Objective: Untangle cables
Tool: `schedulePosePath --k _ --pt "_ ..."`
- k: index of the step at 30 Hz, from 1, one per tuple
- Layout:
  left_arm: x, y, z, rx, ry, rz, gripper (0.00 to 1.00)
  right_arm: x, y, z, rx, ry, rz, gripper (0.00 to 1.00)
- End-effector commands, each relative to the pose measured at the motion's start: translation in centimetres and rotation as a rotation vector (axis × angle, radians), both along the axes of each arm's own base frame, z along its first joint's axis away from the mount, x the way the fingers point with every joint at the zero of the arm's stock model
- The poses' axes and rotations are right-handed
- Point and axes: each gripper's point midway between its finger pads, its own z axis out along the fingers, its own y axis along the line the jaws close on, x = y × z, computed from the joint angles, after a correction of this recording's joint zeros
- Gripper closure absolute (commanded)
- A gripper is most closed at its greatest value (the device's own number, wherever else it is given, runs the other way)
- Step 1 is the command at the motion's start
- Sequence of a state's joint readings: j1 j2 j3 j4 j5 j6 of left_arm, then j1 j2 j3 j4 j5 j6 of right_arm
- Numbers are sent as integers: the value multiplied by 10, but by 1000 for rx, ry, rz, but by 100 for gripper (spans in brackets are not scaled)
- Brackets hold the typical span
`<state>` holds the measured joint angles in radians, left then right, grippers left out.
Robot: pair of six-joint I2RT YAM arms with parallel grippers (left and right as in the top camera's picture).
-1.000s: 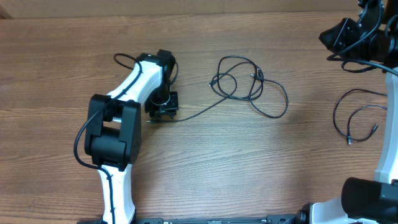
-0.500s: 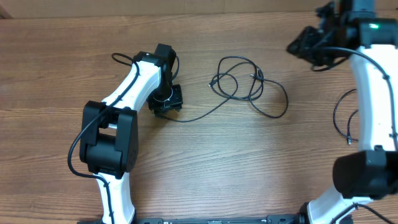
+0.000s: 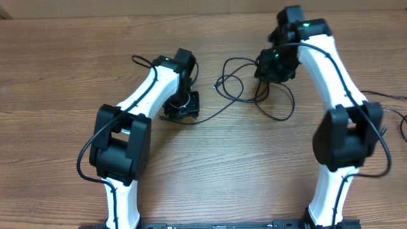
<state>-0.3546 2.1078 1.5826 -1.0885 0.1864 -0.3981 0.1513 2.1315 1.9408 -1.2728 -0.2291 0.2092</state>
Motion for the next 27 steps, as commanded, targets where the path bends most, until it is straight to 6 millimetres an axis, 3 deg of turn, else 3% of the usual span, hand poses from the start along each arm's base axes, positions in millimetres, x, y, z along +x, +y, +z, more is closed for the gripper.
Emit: schedulePosePath --k 1,10,21,27 --pt "0 1 5 46 -41 -52 53 0 -2 -35 -29 74 -24 61" --pt "1 1 0 56 -52 -58 52 -3 -1 -80 -41 170 -50 67" --pt "-16 8 -24 70 -13 -60 50 3 0 -86 -35 163 -101 73" --pt "-26 12 -39 75 2 -60 50 -6 -1 -104 -38 194 -133 74"
